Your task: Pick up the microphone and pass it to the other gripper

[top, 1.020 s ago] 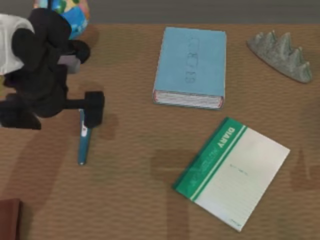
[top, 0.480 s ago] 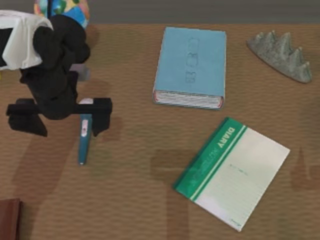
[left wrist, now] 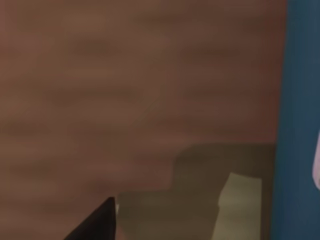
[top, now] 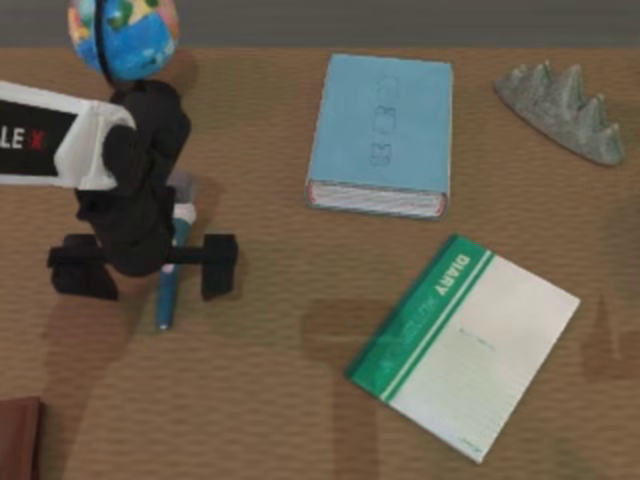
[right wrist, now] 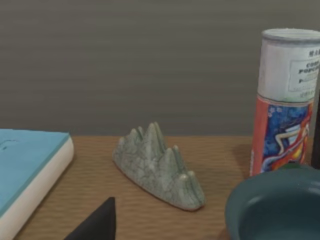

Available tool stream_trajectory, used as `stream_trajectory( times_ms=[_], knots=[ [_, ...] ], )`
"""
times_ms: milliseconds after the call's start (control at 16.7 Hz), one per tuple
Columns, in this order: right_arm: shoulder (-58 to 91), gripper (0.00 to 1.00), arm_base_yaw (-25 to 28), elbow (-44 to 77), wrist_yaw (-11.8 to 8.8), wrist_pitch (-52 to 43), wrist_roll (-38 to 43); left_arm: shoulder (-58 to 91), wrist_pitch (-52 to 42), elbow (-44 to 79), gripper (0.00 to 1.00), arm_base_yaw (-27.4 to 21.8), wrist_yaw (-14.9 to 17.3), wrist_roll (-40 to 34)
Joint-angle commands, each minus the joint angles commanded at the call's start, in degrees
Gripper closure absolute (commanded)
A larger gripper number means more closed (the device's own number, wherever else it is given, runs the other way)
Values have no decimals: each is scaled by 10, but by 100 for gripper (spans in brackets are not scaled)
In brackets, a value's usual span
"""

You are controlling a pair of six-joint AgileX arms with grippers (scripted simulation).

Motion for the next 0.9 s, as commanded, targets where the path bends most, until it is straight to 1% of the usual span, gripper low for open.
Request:
stream_trajectory(
  times_ms=[180, 420, 900],
  knots=[
    [0, 0, 0, 0, 0, 0, 0, 32, 44, -18, 0, 1, 0, 1],
    [0, 0, 0, 0, 0, 0, 0, 34, 47, -19, 0, 1, 0, 1],
    [0, 0, 0, 0, 0, 0, 0, 34, 47, -19, 60, 1, 0, 1]
  ],
)
